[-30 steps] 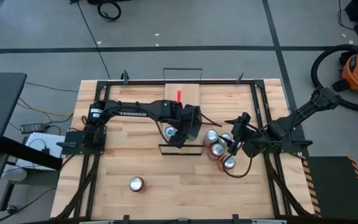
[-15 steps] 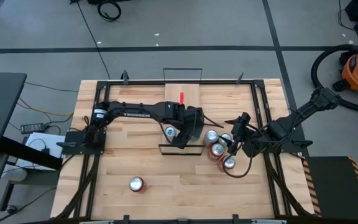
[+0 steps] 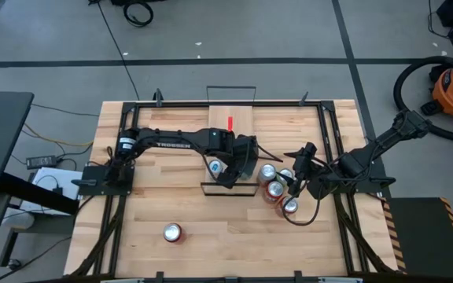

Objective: Place canned beverage on shelf
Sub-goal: Put the green soda can on the shelf, then put the red black soda can on the shelf

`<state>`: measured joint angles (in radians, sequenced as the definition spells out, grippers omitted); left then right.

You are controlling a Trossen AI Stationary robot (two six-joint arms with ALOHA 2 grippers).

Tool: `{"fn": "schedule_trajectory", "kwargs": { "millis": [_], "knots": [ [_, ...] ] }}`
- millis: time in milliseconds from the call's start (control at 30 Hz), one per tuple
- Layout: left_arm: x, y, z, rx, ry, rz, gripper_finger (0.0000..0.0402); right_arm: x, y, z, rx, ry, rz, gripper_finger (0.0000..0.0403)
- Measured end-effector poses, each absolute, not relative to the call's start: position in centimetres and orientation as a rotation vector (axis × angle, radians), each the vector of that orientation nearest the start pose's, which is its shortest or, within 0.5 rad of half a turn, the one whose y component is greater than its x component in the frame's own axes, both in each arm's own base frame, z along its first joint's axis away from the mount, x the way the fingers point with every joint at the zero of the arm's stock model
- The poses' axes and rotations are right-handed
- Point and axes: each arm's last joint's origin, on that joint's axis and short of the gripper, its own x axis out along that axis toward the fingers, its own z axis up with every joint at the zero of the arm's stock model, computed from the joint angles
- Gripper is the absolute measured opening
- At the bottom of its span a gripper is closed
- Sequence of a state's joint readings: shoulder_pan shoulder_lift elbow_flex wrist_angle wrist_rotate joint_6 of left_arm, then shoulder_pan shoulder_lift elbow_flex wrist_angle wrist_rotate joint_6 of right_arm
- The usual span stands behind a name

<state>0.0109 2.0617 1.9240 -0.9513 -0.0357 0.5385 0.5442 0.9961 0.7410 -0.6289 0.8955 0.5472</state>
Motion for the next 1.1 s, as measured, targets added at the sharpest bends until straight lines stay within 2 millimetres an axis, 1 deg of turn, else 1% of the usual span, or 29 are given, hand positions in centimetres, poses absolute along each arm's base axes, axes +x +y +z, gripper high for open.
{"fn": "schedule_trajectory", "kwargs": {
  "millis": [200, 467, 700, 800, 1100],
  "knots": [
    [44.0, 0.6, 27.6, 0.5, 1.077, -0.247, 0.0303, 16.8, 7.5, 25.5, -0.063, 0.546, -0.489, 0.0348],
    [44.0, 0.5, 27.7, 0.509, 1.085, -0.233, 0.0351, 16.8, 7.5, 25.5, -0.063, 0.546, -0.489, 0.0348],
    [43.9, 0.4, 27.7, 0.517, 1.092, -0.211, 0.0359, 16.8, 7.5, 25.5, -0.064, 0.546, -0.489, 0.0348],
    [43.8, 0.2, 28.1, 0.534, 1.087, -0.193, 0.0359, 16.8, 7.5, 25.5, -0.064, 0.546, -0.489, 0.0348],
    [42.7, -0.7, 30.4, 0.572, 1.037, -0.16, 0.036, 16.8, 7.5, 25.5, -0.063, 0.545, -0.489, 0.0348]
  ]
}}
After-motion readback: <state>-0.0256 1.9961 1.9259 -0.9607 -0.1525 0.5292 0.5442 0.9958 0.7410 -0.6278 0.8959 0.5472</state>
